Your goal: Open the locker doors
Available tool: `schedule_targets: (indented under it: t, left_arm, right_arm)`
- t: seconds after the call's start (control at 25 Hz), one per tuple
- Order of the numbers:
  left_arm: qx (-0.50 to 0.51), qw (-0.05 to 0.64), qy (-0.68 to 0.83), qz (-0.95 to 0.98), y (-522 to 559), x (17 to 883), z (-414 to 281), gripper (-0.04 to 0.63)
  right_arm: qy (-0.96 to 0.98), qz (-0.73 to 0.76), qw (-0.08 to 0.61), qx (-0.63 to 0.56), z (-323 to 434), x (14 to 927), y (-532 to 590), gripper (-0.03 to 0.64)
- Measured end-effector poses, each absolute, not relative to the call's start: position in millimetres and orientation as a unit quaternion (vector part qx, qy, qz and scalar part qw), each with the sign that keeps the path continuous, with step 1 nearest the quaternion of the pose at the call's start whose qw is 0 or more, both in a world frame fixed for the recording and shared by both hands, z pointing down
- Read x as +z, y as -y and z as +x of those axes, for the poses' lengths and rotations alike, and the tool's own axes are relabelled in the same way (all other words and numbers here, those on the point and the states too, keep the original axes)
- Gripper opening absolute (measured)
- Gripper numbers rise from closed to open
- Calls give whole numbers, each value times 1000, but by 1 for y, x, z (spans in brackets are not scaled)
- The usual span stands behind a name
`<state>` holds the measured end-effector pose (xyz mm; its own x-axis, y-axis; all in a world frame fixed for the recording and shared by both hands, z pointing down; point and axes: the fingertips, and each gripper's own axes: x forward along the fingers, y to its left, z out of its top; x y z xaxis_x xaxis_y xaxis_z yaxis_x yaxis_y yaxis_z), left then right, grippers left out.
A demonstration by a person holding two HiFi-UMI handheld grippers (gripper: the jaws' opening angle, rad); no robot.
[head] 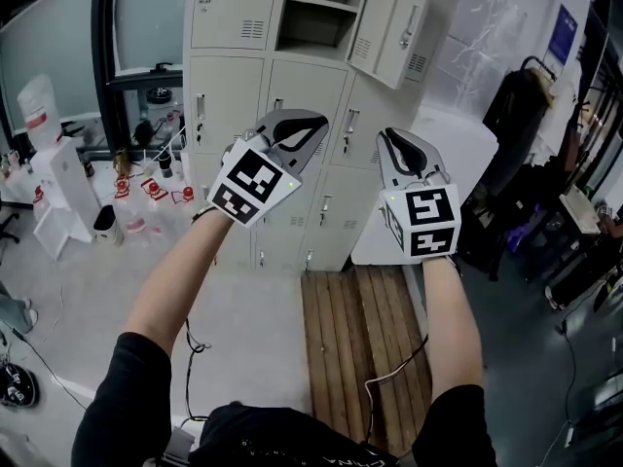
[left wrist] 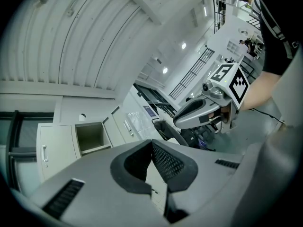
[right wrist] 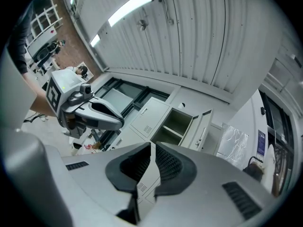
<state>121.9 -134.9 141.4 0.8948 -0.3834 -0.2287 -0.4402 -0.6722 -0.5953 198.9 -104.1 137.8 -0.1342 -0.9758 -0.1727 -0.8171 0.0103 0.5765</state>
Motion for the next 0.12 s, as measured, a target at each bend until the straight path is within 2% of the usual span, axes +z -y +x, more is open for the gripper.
schedule_targets:
  t: [0.12]
  left_arm:
    - [41,339,-227,-912,133,142,121,20]
  right_arm:
    - [697,643,138,-286,199,140,103,55]
